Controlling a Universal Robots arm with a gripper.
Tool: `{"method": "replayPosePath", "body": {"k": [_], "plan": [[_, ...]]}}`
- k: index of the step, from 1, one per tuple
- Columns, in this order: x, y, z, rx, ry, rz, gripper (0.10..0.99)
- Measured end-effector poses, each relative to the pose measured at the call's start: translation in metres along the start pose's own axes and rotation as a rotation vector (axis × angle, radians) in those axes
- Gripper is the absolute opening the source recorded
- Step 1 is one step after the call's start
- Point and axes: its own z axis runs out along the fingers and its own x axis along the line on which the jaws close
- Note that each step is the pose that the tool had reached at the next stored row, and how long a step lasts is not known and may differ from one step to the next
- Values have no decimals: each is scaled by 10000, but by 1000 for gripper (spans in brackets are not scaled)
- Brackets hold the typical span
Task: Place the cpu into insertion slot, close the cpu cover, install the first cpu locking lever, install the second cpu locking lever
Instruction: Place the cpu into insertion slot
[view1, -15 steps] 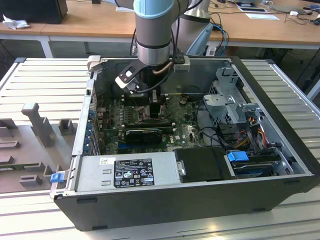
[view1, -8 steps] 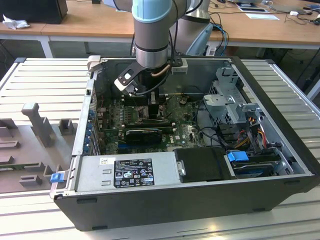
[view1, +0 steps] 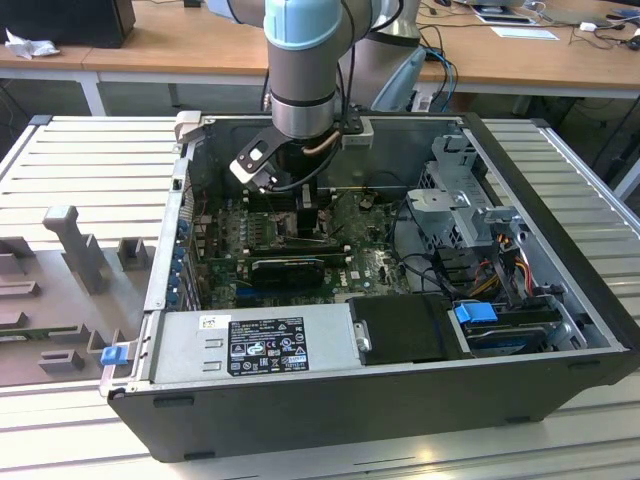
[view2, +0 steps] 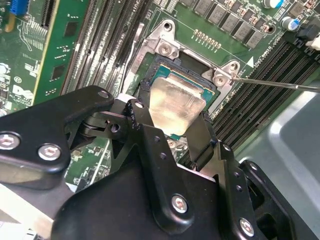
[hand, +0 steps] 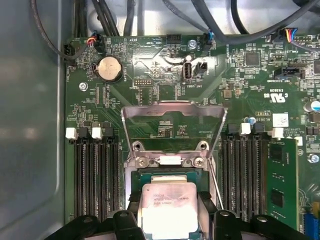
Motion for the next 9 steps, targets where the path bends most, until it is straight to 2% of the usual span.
{"method": "replayPosePath", "body": {"k": [4,9], "plan": [[3,-2,31,2,-7,54,529],[4,-1,31,-1,-2,57,529]]}}
